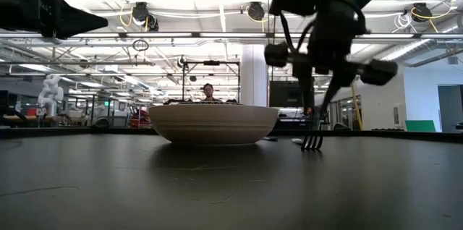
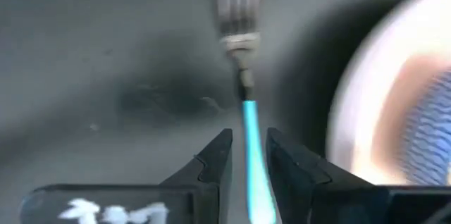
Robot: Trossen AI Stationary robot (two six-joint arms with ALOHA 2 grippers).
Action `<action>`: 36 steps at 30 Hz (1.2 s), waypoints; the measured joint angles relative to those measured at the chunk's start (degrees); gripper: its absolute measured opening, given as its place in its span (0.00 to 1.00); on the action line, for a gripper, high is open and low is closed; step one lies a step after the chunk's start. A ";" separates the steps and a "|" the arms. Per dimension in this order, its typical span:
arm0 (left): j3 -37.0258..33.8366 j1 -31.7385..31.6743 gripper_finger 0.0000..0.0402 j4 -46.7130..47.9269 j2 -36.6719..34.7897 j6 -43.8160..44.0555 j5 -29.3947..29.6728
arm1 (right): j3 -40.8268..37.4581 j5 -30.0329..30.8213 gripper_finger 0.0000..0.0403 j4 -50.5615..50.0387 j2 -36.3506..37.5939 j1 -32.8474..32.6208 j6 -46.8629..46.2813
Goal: Set table place
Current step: Move the blue fork from the right side of the plate to the center of the table
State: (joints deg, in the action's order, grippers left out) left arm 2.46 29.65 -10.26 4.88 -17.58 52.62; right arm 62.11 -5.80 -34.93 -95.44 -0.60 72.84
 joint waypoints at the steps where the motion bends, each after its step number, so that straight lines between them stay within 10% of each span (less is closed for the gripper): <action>1: 0.00 0.00 0.09 0.29 0.00 0.15 0.00 | -0.04 0.51 0.19 0.02 -1.03 -0.22 1.11; 28: 0.00 0.00 0.09 3.21 -0.01 0.80 0.00 | 0.17 4.90 0.19 7.14 -9.03 -1.12 8.44; 36: 0.00 -0.02 0.09 3.21 -0.02 0.82 0.00 | 0.13 5.05 0.02 6.31 -9.22 -2.08 4.11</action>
State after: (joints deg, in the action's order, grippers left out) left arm 2.46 29.63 -7.05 4.86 -16.75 52.62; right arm 62.24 -0.76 -28.62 -104.66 -2.67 76.95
